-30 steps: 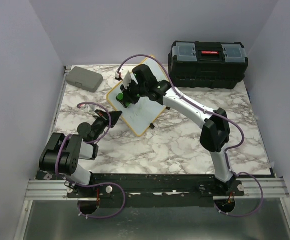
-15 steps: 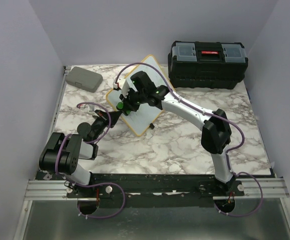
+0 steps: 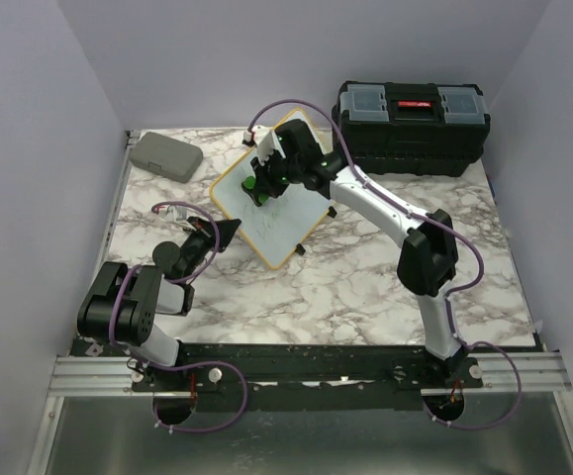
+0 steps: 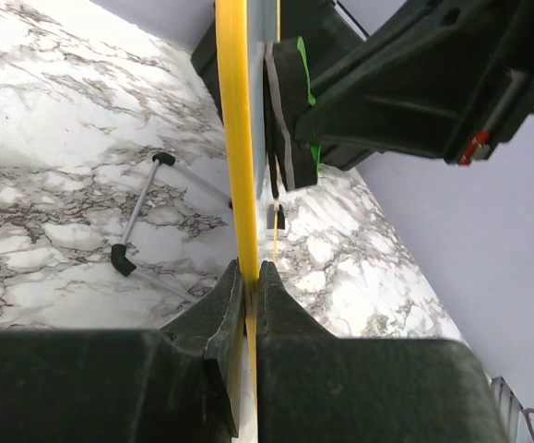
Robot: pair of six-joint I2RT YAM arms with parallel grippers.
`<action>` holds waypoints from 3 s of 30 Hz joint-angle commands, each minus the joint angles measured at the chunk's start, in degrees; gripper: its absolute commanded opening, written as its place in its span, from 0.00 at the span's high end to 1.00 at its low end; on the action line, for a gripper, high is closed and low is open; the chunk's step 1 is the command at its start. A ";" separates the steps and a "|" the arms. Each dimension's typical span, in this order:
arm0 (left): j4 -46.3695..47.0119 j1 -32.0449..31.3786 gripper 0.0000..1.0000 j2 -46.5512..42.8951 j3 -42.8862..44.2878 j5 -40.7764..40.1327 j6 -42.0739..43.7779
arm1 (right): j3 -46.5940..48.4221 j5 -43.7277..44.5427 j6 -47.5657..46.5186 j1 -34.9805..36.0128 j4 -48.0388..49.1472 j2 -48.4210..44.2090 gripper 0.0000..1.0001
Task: Erase the whiteboard
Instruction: Erase the whiteboard at the whiteboard stand.
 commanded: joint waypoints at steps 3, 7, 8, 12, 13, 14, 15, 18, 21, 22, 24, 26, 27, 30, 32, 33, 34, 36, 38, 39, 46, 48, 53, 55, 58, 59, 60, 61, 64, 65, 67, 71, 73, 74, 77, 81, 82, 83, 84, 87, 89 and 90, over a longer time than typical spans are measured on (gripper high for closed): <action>0.72 -1.17 1.00 0.70 0.72 4.05 2.25 | 4.12 -2.03 -0.14 -0.89 -1.77 3.95 0.99; 0.72 -1.17 1.00 0.77 0.90 4.11 2.28 | 1.89 -4.51 -3.98 1.56 -1.94 2.30 0.99; 0.66 -1.12 1.00 0.86 0.90 4.06 2.28 | 1.39 -5.08 -4.38 2.10 -2.04 2.05 0.99; 0.70 -1.12 1.00 1.10 0.91 4.13 2.40 | 1.10 -6.09 -4.64 2.64 -2.38 1.81 0.99; 0.71 -1.14 1.00 1.06 0.91 4.19 2.37 | 1.17 -5.60 -4.51 2.65 -2.29 1.91 0.99; 0.71 -1.12 1.00 1.09 0.91 4.15 2.42 | 1.18 -4.39 -3.93 2.66 -1.91 1.99 0.99; 0.71 -1.17 1.00 1.13 0.91 4.21 2.43 | 1.17 -2.14 -3.20 2.59 -1.32 2.11 0.99; 1.04 -1.12 1.00 1.20 0.83 4.20 2.21 | 2.12 2.70 -0.23 1.72 0.05 2.66 0.99; 1.12 -1.13 1.00 1.21 0.69 4.14 2.21 | 4.00 4.51 1.87 0.03 -0.22 3.54 0.99; 1.23 -1.12 1.00 1.29 0.65 4.13 2.19 | 4.45 4.68 1.96 -0.22 -0.55 3.85 0.99; 1.29 -1.12 1.00 1.36 0.65 4.24 2.19 | 4.45 4.28 1.90 -0.56 -1.07 4.04 0.99; 1.45 -1.12 1.00 1.45 0.56 4.15 2.21 | 3.81 3.28 1.73 -0.58 -1.34 3.96 0.99; 1.59 -1.12 1.00 1.47 0.56 4.13 2.21 | 2.94 2.02 1.22 -0.57 -1.20 3.65 0.99; 1.94 -1.12 1.00 1.73 0.47 4.14 2.02 | -0.42 -4.30 -0.78 -0.59 -0.42 1.83 1.00; 1.88 -1.12 1.00 1.67 0.41 4.21 2.02 | -1.60 -6.54 -2.15 -0.33 -0.82 1.13 0.99; 1.86 -1.14 1.00 1.72 0.46 4.25 2.07 | -2.11 -6.80 -2.61 -0.25 -0.79 0.84 0.99; 1.88 -1.17 1.00 1.73 0.47 4.19 2.10 | -2.60 -6.58 -2.55 -0.24 -0.19 0.61 0.99; 1.94 -1.12 1.00 1.88 0.45 4.13 2.02 | -2.26 -4.76 -1.41 -0.19 0.97 0.52 0.99; 2.11 -1.12 1.00 1.99 0.46 4.14 1.94 | -0.59 -2.55 -0.36 -0.17 1.60 1.06 0.99; 2.11 -1.12 1.00 1.99 0.47 4.13 1.95 | 0.42 -1.77 0.02 -0.22 1.84 1.44 1.00; 1.85 -1.12 1.00 1.91 0.29 4.31 2.15 | 10.18 0.85 1.66 -0.21 0.20 5.73 0.99; 1.77 -1.13 1.00 1.91 0.36 4.42 2.16 | 11.85 1.21 2.05 -0.20 -0.12 6.69 1.00; 1.37 -1.12 1.00 1.45 0.49 4.41 2.10 | 15.06 1.17 2.43 -0.24 -3.59 8.97 0.99; 1.22 -1.12 1.00 1.26 0.53 4.40 2.19 | 12.29 0.35 1.96 -0.24 -3.61 7.99 0.99; 0.90 -1.12 1.00 1.08 0.64 4.48 2.37 | 6.46 -0.49 1.50 -0.28 -2.73 5.15 0.99; 0.80 -1.12 1.00 1.05 0.65 4.50 2.39 | 4.89 -0.73 1.29 -0.21 -2.68 4.21 0.99; 0.76 -1.12 1.00 1.11 0.65 4.57 2.45 | 3.18 -0.78 1.08 -0.23 -2.65 3.35 0.99; 0.72 -1.14 1.00 1.04 0.72 4.60 2.46 | 1.86 -0.94 0.94 -0.24 -2.64 2.62 0.99; 0.61 -1.13 1.00 1.07 0.80 4.48 2.46 | -1.55 -1.42 -0.01 -0.29 -3.28 0.85 0.99; 0.58 -1.12 1.00 1.11 0.82 4.48 2.46 | -2.07 -1.48 -0.15 -0.21 -3.61 0.63 0.99; 0.59 -1.12 1.00 1.33 0.90 4.48 2.45 | -2.69 -1.11 -0.35 -0.26 -3.46 0.29 0.99; 0.80 -1.17 1.00 1.51 1.00 4.51 2.37 | 0.50 0.15 0.33 -0.25 -3.19 1.34 0.99; 0.81 -1.12 1.00 1.47 0.91 4.49 2.45 | 3.75 0.55 0.94 -0.23 -3.47 2.81 0.99; 0.73 -1.12 1.00 1.47 0.81 4.48 2.58 | 5.75 0.76 1.28 -0.27 -3.70 3.55 0.99; 0.58 -1.12 1.00 1.57 0.82 4.66 2.64 | 11.57 1.96 2.22 -0.26 -4.99 6.54 0.99; 0.65 -1.12 1.00 1.48 0.80 4.66 2.71 | 18.30 4.51 3.22 -0.23 -7.05 10.41 0.99; 0.64 -1.12 1.00 1.40 0.82 4.67 2.72 | 19.55 4.78 3.57 -0.22 -7.72 11.22 0.99; 0.58 -1.13 1.00 1.42 0.82 4.70 2.80 | 20.38 5.04 3.78 -0.24 -8.41 11.82 0.99; 0.51 -1.12 1.00 1.30 0.82 4.71 2.85 | 20.73 5.26 4.22 -0.30 -9.00 12.19 1.00; -0.01 -1.14 1.00 1.01 0.90 4.79 3.07 | 18.74 4.66 4.66 -0.72 -9.58 11.63 0.99; -0.66 -1.14 1.00 0.49 0.99 4.92 3.48 | 17.00 4.29 4.60 -1.23 -9.68 10.62 0.99; -1.06 -1.15 1.00 0.37 1.06 4.92 3.66 | 16.71 4.22 4.41 -1.45 -9.98 10.31 0.99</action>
